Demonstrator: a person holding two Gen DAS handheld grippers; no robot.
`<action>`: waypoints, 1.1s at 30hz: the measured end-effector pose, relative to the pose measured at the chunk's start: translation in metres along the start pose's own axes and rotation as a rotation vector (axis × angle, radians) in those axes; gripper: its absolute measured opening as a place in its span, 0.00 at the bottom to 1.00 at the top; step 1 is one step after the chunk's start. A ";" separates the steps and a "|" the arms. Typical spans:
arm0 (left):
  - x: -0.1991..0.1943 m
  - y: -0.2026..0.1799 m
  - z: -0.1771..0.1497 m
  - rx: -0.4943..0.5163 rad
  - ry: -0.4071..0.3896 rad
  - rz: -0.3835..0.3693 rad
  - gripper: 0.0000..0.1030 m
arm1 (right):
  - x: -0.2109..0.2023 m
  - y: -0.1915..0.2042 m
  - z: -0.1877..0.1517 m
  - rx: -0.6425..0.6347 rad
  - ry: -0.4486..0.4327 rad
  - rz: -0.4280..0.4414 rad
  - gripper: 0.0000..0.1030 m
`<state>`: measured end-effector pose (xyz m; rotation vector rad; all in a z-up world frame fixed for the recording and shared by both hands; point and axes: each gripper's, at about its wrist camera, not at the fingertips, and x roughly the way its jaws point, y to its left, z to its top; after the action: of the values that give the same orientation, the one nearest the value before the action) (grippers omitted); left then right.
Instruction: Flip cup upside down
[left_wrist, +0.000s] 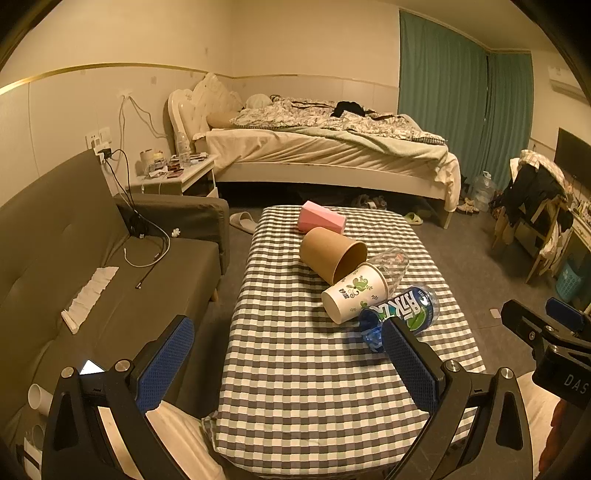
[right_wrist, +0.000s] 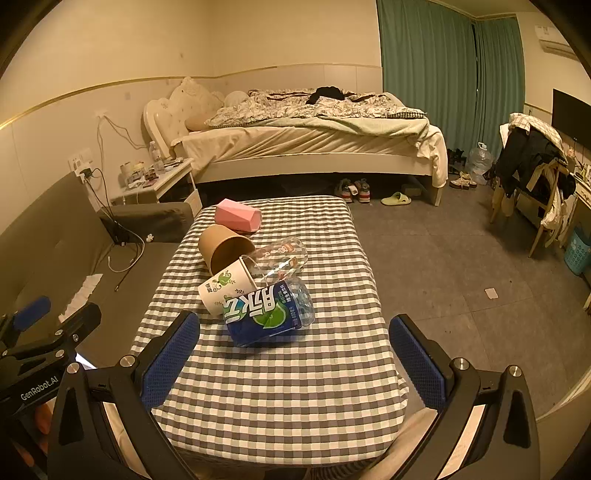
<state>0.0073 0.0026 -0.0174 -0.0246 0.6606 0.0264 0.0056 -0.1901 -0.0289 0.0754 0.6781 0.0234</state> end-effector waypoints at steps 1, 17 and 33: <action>0.000 0.000 -0.001 -0.001 0.001 0.000 1.00 | 0.000 -0.001 -0.001 0.001 0.001 0.000 1.00; 0.004 0.001 -0.003 -0.002 0.011 0.001 1.00 | 0.001 -0.003 -0.002 0.008 0.013 -0.007 1.00; 0.017 0.000 -0.003 -0.009 0.033 -0.001 1.00 | 0.010 -0.004 0.001 0.013 0.043 -0.015 1.00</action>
<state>0.0186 0.0028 -0.0305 -0.0340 0.6930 0.0278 0.0144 -0.1933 -0.0346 0.0826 0.7222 0.0058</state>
